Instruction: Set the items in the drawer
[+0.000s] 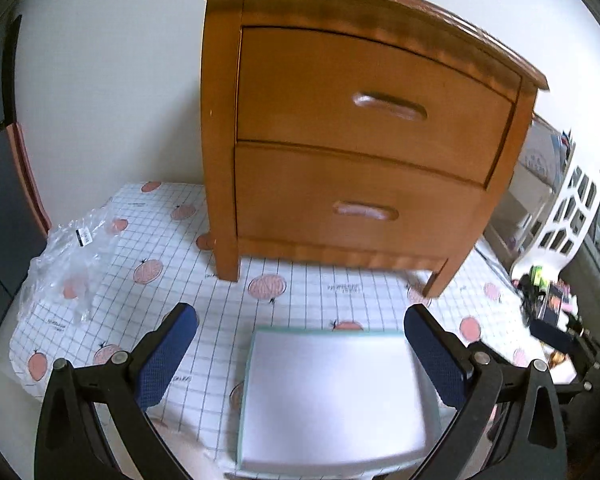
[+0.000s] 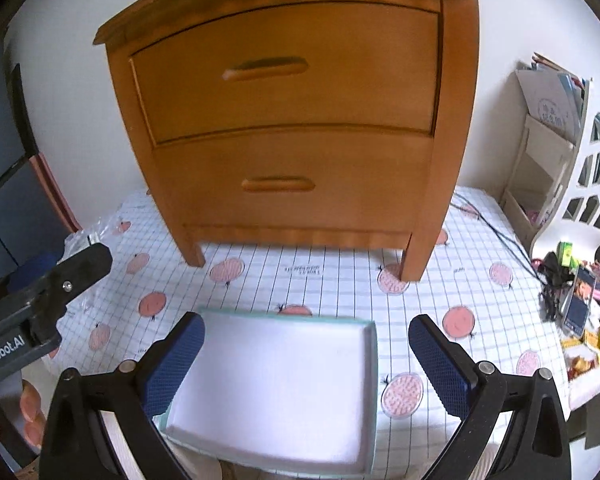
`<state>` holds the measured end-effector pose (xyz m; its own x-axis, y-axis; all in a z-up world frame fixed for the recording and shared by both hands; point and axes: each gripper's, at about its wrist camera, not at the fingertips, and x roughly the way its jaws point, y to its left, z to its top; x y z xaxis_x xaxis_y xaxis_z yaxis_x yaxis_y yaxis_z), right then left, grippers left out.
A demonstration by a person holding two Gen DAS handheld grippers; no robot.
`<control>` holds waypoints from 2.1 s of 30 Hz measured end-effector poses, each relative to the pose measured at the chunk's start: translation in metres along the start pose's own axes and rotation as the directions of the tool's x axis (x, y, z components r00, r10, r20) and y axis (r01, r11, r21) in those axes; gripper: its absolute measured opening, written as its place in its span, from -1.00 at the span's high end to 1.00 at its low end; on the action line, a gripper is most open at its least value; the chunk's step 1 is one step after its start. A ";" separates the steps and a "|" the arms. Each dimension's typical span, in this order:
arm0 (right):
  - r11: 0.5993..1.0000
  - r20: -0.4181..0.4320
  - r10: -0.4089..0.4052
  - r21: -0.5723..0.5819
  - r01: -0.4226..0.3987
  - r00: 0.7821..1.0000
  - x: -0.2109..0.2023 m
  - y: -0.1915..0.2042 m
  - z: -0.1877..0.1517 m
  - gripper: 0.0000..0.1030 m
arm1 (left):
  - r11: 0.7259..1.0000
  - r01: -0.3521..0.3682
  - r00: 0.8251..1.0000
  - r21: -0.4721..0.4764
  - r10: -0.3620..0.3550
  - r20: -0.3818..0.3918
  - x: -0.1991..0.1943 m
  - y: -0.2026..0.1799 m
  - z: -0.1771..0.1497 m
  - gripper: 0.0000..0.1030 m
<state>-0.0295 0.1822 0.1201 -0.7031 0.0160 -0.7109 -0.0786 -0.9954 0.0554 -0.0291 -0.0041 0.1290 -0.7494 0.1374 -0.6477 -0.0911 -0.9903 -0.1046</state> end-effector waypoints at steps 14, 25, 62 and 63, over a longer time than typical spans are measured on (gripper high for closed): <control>0.999 -0.025 -0.043 -0.022 0.043 0.999 -0.010 -0.001 -0.042 -1.00 | 0.997 -0.049 0.999 0.052 0.050 -0.018 -0.010 -0.004 -0.036 -1.00; 0.998 -0.061 -0.055 -0.025 0.053 0.997 -0.005 0.000 -0.065 -1.00 | 0.992 -0.082 0.992 0.098 0.091 -0.083 0.010 -0.004 -0.069 -1.00; 0.994 -0.156 -0.108 -0.031 0.104 0.982 0.039 -0.011 -0.116 -1.00 | 0.987 -0.121 0.974 0.104 0.138 -0.177 0.039 0.004 -0.098 -1.00; 0.994 -0.155 -0.107 -0.032 0.104 0.982 0.039 -0.011 -0.116 -1.00 | 0.987 -0.123 0.974 0.102 0.140 -0.179 0.040 0.005 -0.098 -1.00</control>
<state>0.0263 0.1830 0.0105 -0.5728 0.1078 -0.8126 -0.1284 -0.9909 -0.0409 0.0053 -0.0013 0.0286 -0.6248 -0.0012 -0.7808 -0.0646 -0.9965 0.0532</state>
